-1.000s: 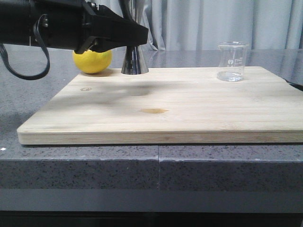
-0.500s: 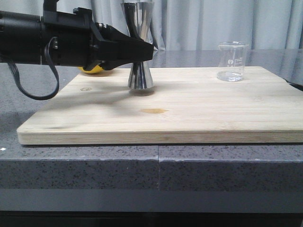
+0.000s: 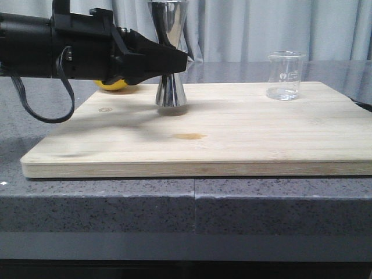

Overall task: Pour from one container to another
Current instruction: 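Lower the filled jigger with the left gripper onto the board, then open the left gripper to release the standing jigger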

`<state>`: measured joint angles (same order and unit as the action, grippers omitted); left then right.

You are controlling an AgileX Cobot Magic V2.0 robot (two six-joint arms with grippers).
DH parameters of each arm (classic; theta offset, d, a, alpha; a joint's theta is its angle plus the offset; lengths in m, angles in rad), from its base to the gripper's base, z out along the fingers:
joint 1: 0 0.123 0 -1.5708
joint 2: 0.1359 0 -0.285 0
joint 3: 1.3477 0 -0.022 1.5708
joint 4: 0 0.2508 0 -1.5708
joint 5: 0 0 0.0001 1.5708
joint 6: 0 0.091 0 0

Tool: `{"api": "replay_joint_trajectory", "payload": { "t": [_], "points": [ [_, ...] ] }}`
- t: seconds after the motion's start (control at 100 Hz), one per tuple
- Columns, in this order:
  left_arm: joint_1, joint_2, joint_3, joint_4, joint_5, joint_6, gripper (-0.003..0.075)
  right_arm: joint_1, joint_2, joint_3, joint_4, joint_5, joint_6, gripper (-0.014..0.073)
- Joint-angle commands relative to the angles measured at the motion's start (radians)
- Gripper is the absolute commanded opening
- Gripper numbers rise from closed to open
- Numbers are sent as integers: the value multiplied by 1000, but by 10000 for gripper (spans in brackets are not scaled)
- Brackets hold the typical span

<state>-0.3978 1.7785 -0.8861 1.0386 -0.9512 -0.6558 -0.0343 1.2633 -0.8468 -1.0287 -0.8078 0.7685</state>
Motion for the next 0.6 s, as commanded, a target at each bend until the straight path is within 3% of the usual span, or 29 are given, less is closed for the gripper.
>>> {"api": "replay_joint_trajectory", "payload": {
  "t": [0.0, 0.59],
  "points": [
    [4, -39, -29, -63, -63, 3, -21, -4, -33, -26, 43, -42, 3, 609],
    [4, 12, -29, -84, -124, 5, -21, -4, -33, -26, 43, -42, 4, 609]
  ]
}}
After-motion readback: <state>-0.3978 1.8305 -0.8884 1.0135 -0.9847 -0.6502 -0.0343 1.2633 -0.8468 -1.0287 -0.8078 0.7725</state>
